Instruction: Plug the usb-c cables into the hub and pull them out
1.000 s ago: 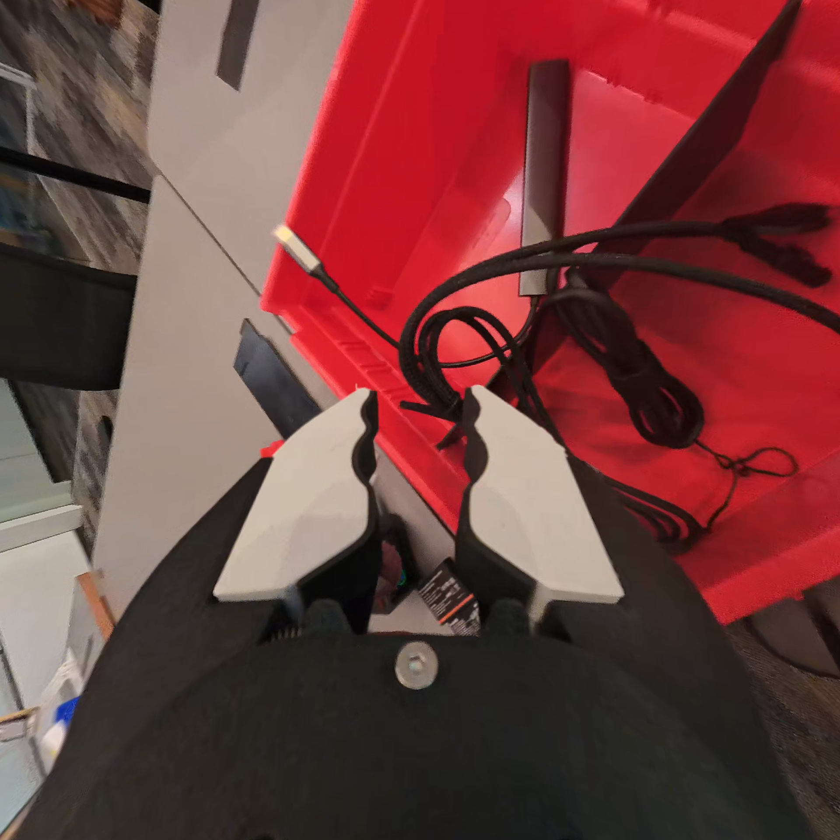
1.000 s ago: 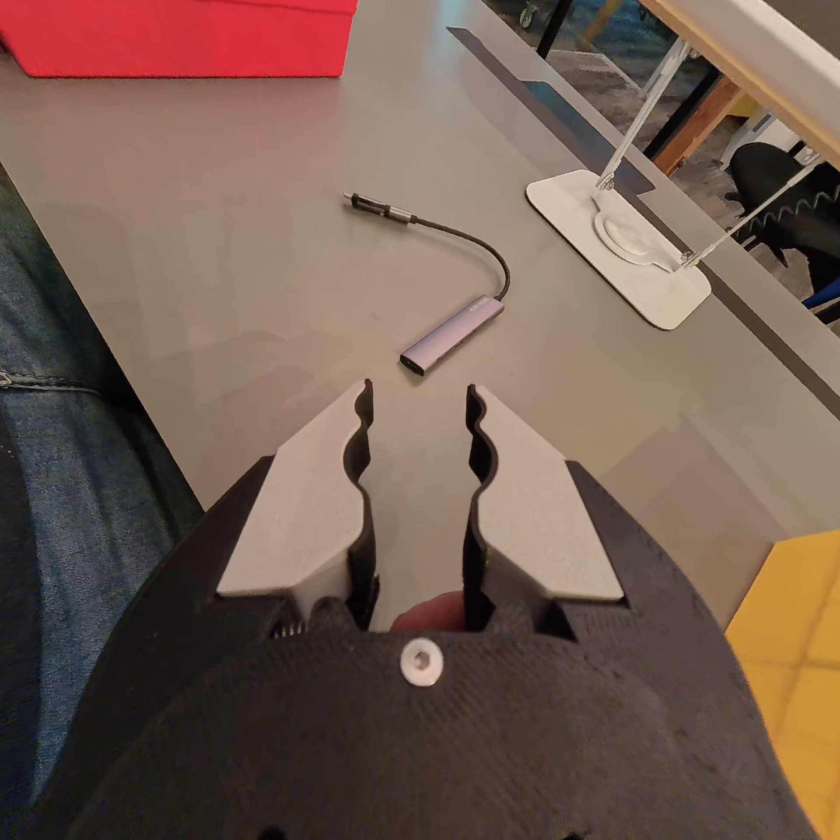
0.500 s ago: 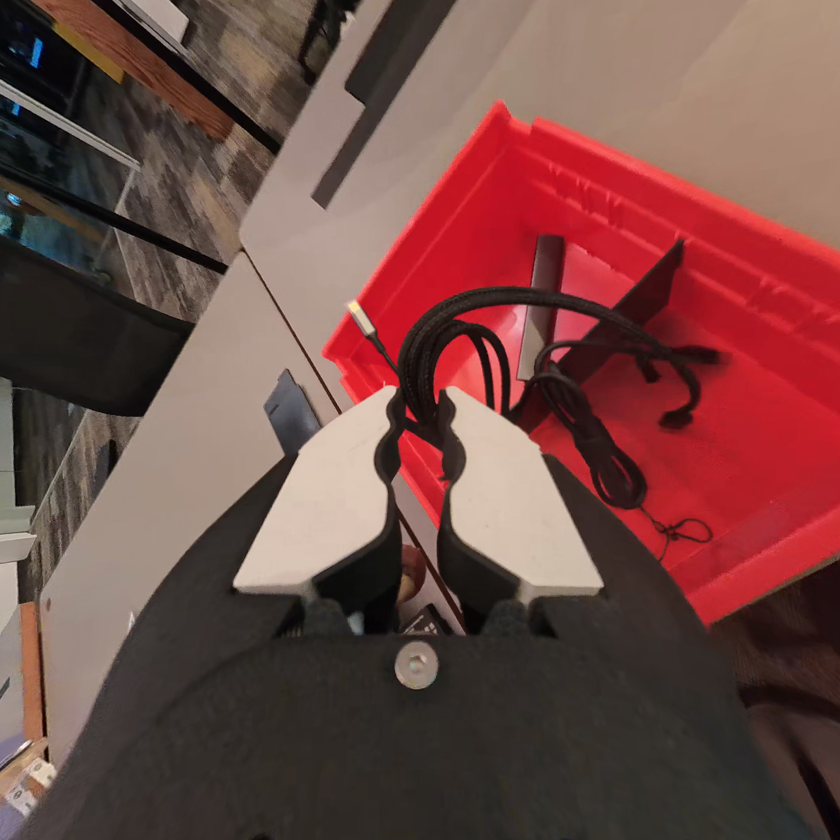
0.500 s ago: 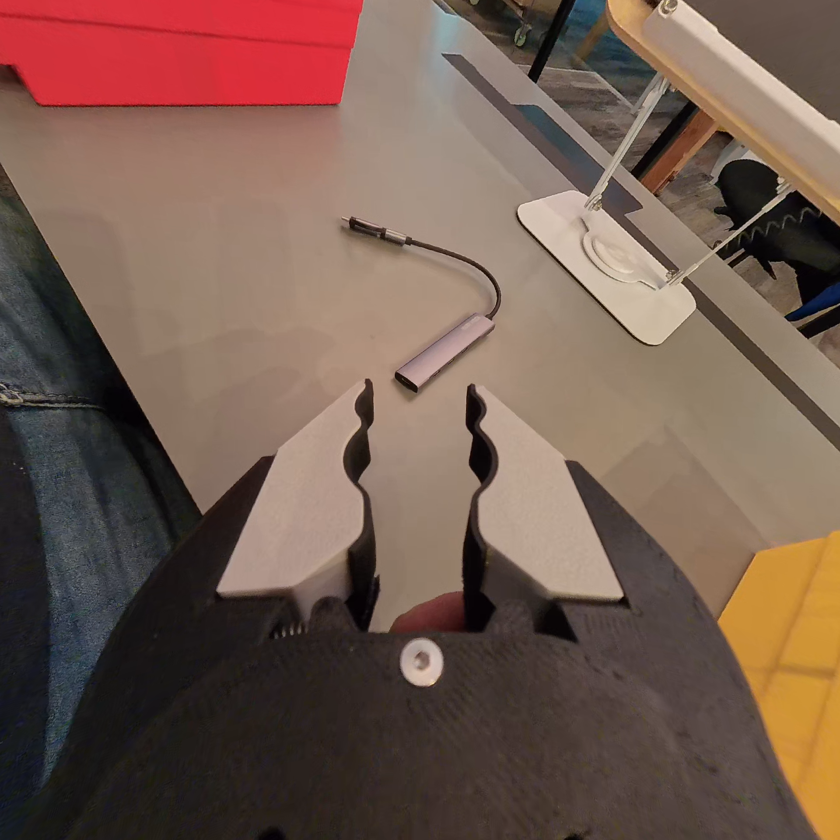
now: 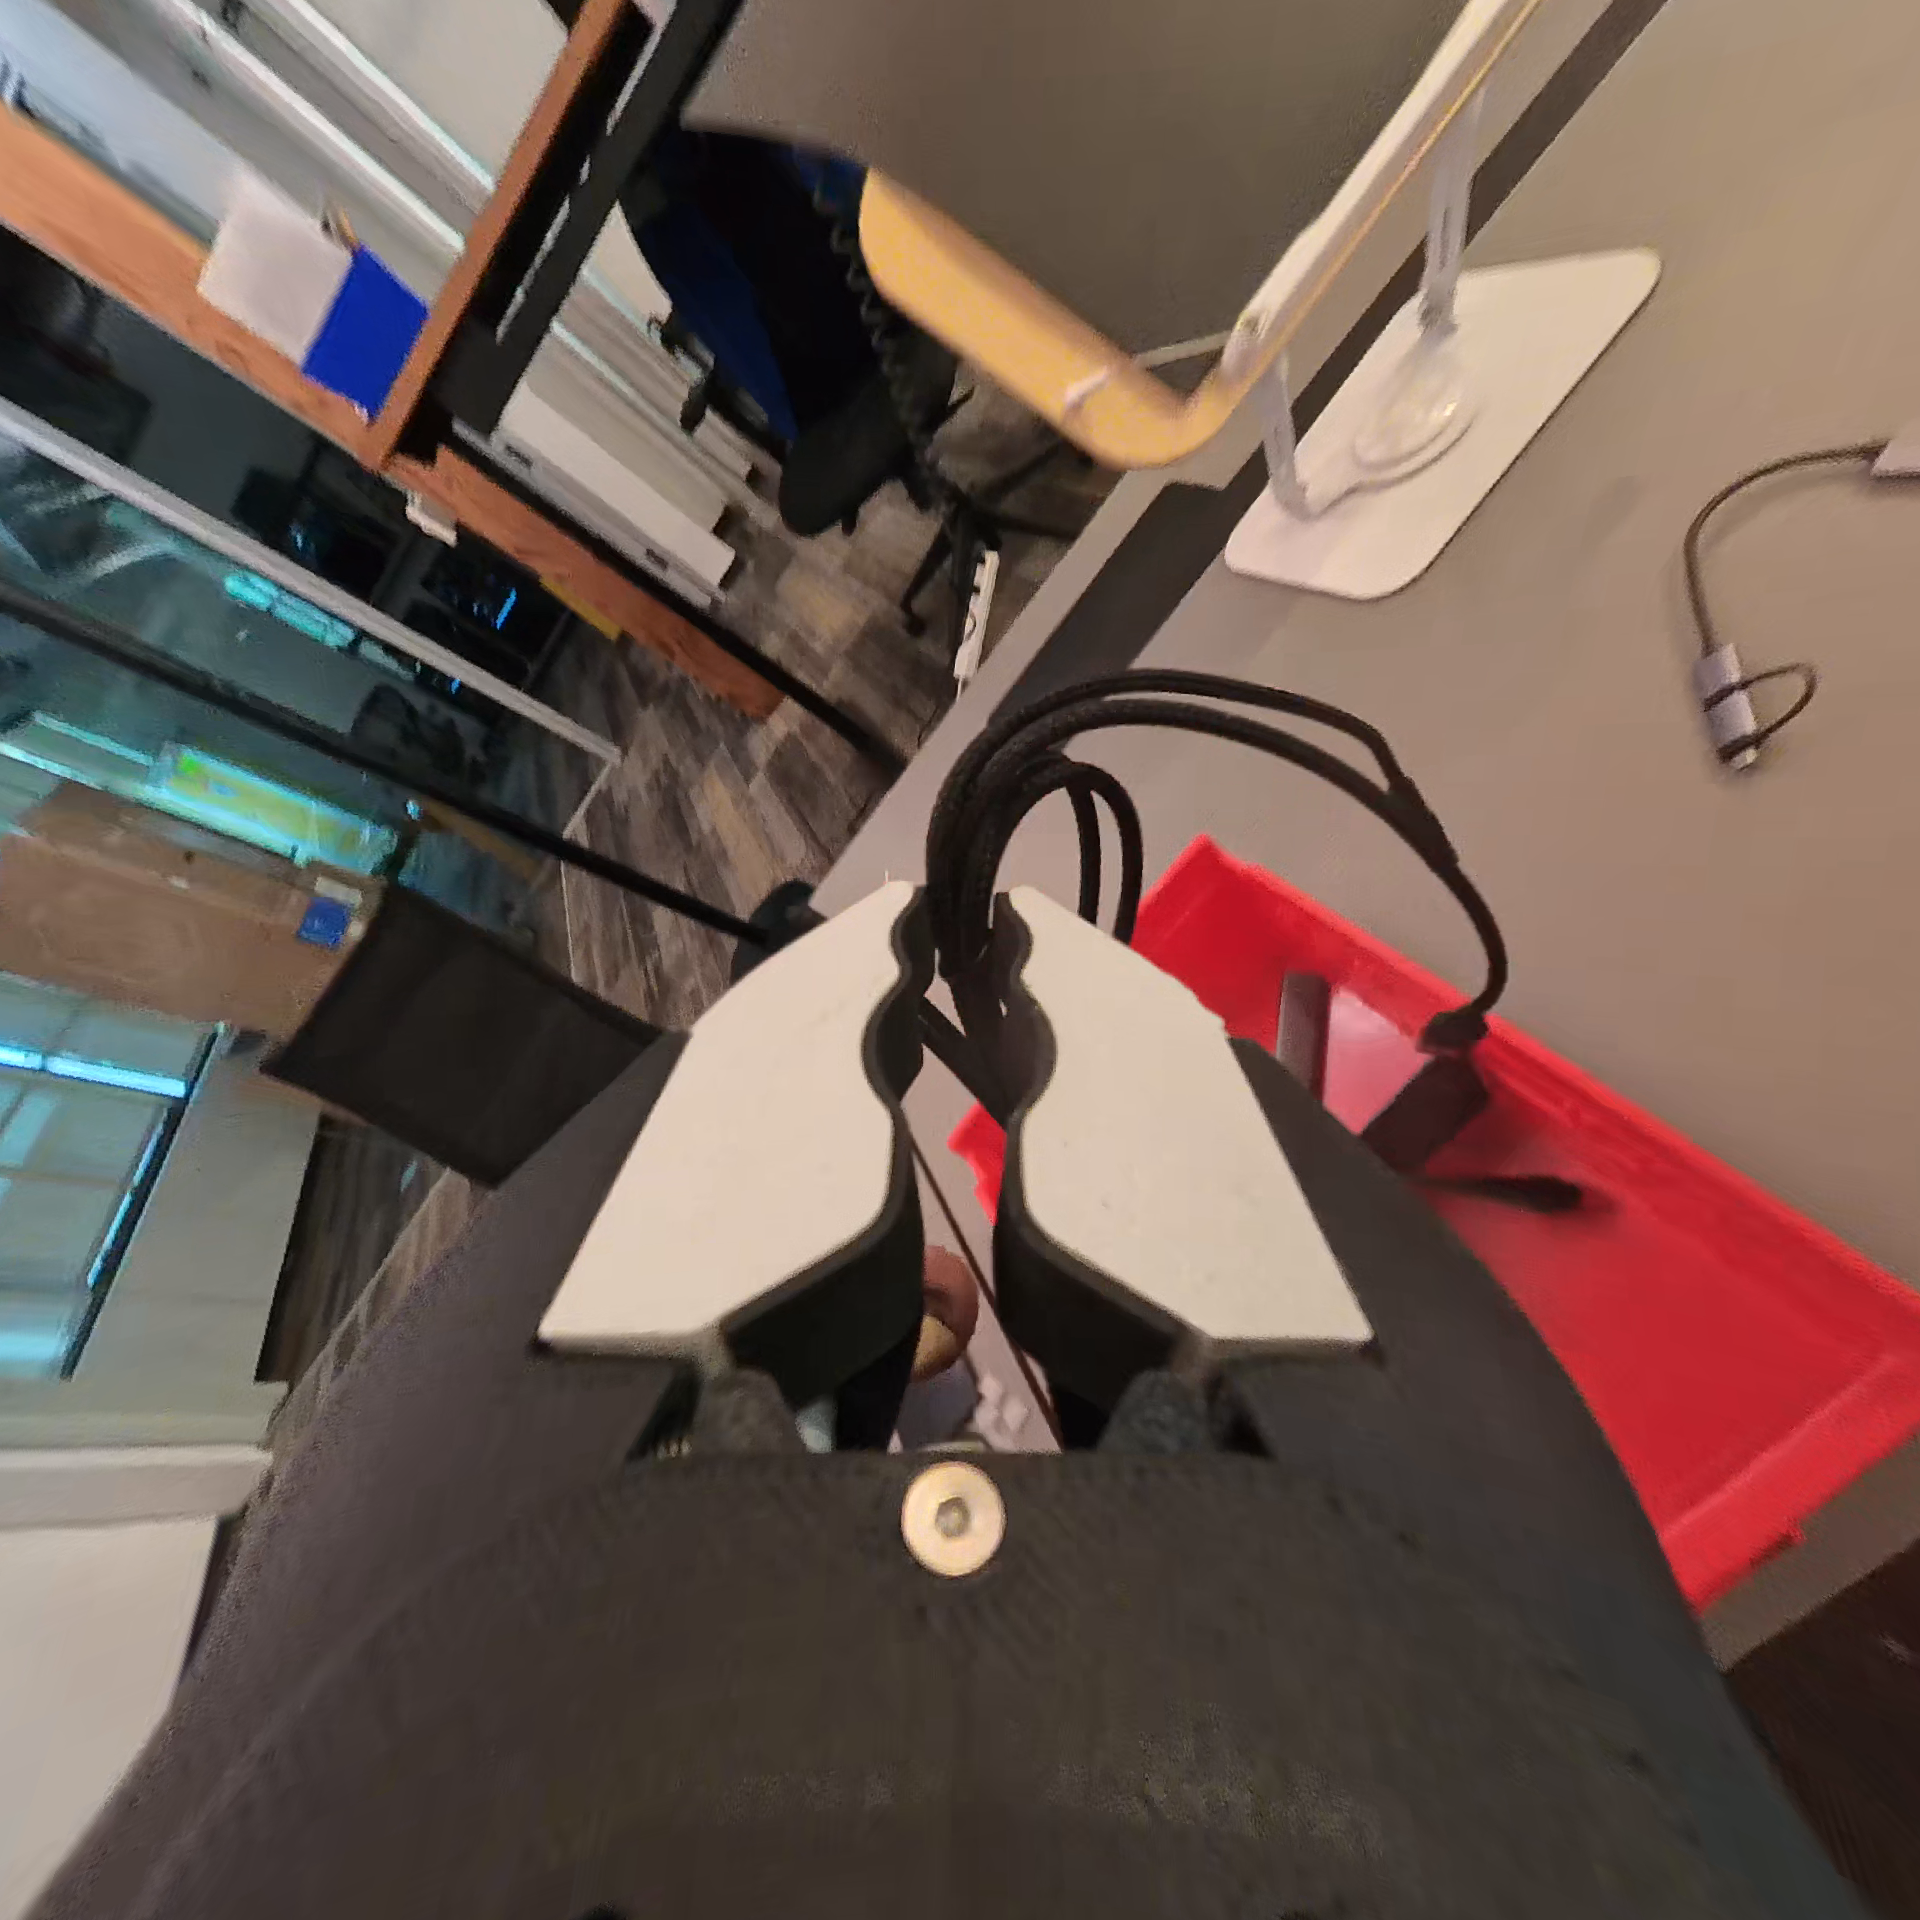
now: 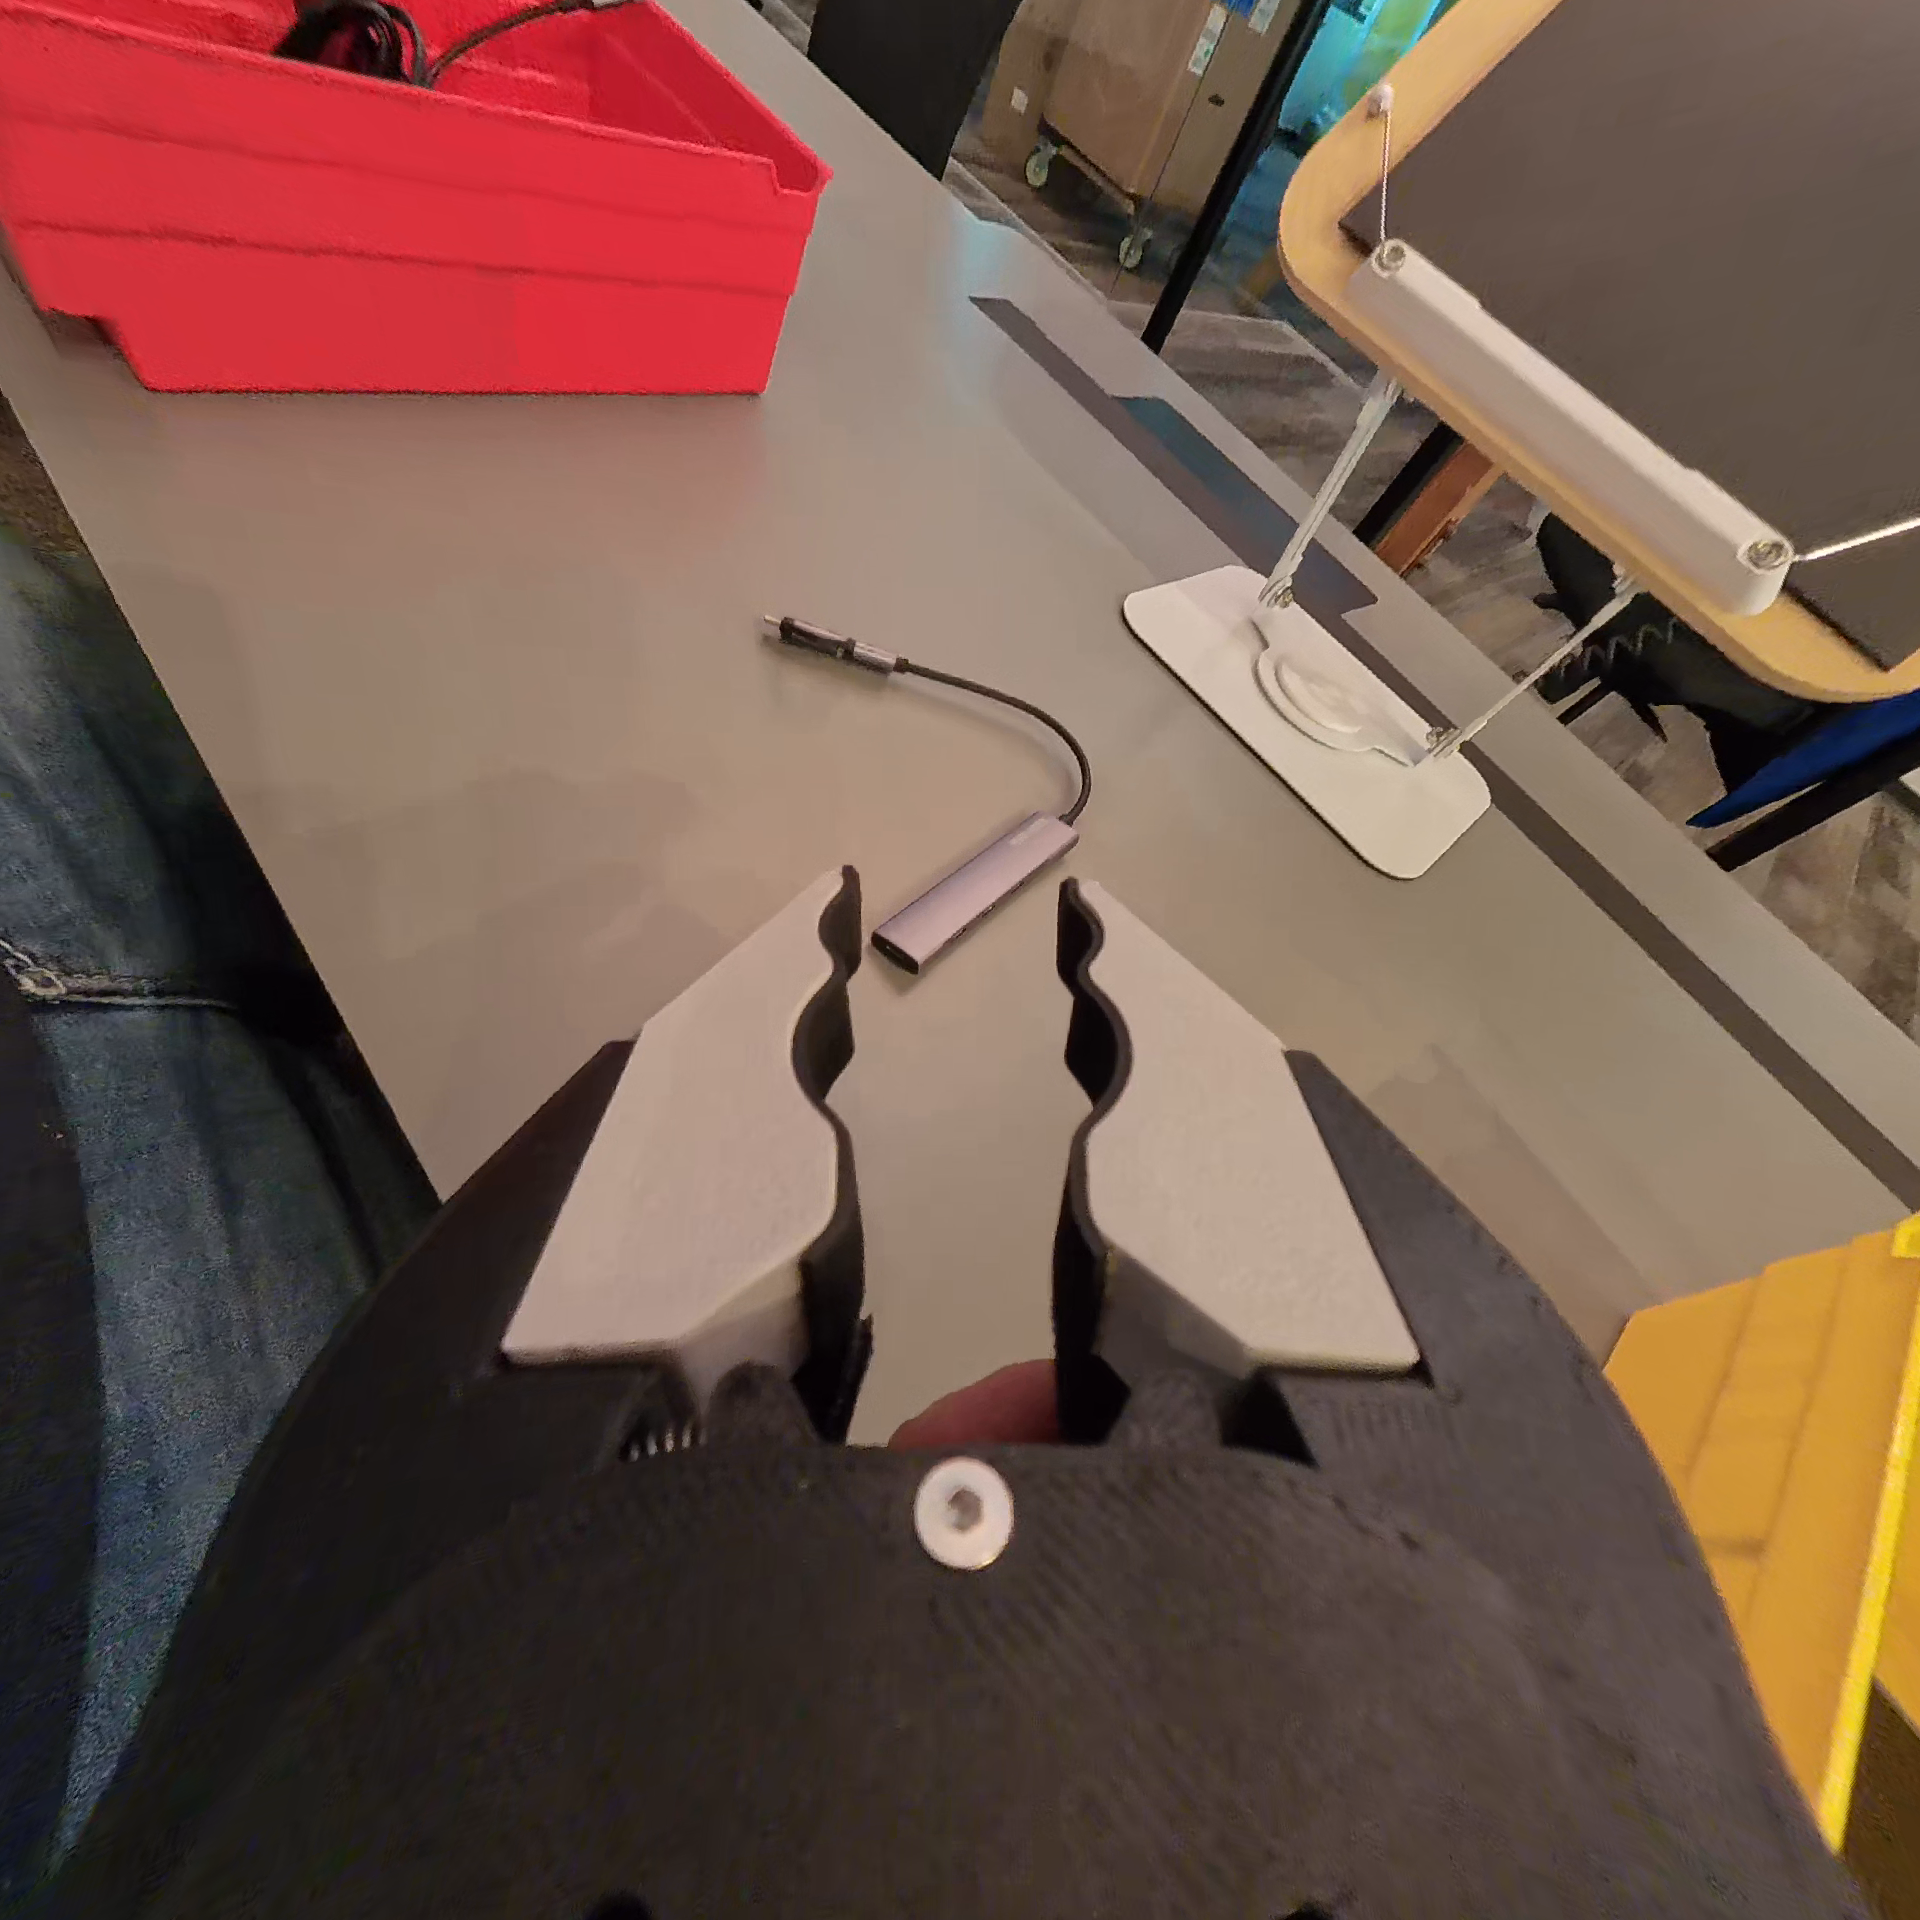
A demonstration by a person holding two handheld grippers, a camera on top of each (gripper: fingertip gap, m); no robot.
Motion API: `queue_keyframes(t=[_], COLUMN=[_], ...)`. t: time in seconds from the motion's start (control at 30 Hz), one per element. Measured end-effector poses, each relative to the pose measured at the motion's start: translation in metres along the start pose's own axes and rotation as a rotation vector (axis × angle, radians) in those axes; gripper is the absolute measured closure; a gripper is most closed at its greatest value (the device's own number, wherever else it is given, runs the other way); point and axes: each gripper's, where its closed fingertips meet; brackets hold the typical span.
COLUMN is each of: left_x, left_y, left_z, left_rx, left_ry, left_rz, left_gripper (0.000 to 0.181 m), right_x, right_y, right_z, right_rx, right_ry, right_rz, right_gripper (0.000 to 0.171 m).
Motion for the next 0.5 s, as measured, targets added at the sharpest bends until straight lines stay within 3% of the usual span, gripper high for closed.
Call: queue_keyframes(t=[0.27, 0.5], left_x=[0.1, 0.162], left_y=[-0.057, -0.161], left_z=[-0.037, -0.103], left_rx=[-0.144, -0.403], left_ry=[-0.126, -0.167], left_rz=[-0.196, -0.417], left_gripper=[0.171, 0.171], right_x=[0.005, -0.018], right_y=[-0.002, 0.002], right_z=[0.009, 0.02], right_rx=[-0.019, -0.023], right_ry=[-0.015, 0.003], right_rz=[0.019, -0.032], right_gripper=[0.136, 0.137])
Point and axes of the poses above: each gripper's, where its closed fingertips meet, z back along the fingers, x out of its top, y = z × x across the jaws, and after that the axes turned 3 degrees about x, right-handed
